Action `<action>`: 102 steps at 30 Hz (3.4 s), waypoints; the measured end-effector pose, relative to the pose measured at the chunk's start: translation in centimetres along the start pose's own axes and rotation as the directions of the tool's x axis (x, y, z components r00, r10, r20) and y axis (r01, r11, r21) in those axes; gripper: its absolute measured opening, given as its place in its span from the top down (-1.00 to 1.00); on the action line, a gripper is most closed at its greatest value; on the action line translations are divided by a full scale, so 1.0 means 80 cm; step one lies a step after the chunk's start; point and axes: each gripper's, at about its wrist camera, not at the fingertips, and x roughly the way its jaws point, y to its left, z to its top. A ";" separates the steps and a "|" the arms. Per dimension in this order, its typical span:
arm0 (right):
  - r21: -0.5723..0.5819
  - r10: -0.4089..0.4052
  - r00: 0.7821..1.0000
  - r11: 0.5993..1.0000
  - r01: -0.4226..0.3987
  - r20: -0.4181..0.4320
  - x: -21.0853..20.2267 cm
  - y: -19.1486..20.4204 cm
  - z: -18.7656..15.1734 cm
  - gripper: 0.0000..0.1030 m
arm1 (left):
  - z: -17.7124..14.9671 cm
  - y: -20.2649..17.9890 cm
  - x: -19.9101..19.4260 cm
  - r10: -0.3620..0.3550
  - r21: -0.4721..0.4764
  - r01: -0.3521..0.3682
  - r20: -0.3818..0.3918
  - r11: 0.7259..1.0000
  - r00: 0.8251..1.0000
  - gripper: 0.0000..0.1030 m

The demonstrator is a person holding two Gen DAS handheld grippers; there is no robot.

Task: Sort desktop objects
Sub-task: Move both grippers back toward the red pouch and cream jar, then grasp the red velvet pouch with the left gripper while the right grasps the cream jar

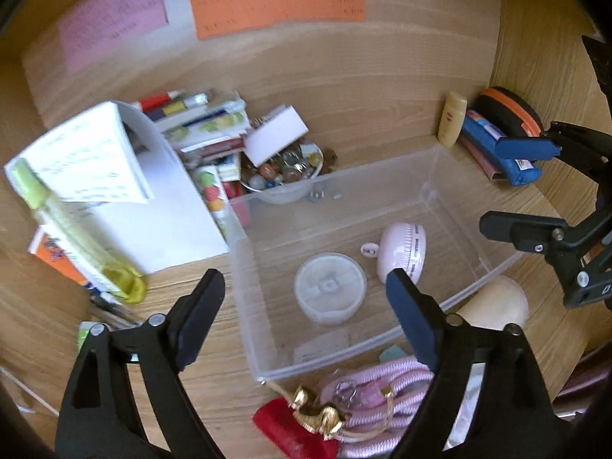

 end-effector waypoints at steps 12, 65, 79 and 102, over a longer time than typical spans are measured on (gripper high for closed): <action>0.005 -0.015 0.995 1.000 0.014 0.099 -0.069 0.040 -0.023 -0.68 | -0.033 0.015 -0.083 0.023 -0.055 -0.017 0.118 0.998 0.993 -0.89; 0.316 -0.006 0.993 0.948 0.043 -0.117 0.034 0.031 -0.161 -0.54 | -0.160 0.080 0.040 -0.211 -0.245 0.190 -0.062 0.951 0.975 -0.93; 0.305 -0.057 0.994 0.949 0.084 -0.096 0.037 0.035 -0.162 -0.29 | -0.149 0.066 0.042 -0.235 -0.201 0.225 -0.028 0.953 0.972 -0.22; 0.394 -0.034 0.998 0.919 0.008 0.058 -0.053 0.002 -0.174 -0.21 | -0.135 0.072 -0.034 -0.100 -0.241 0.135 0.153 0.961 0.983 0.42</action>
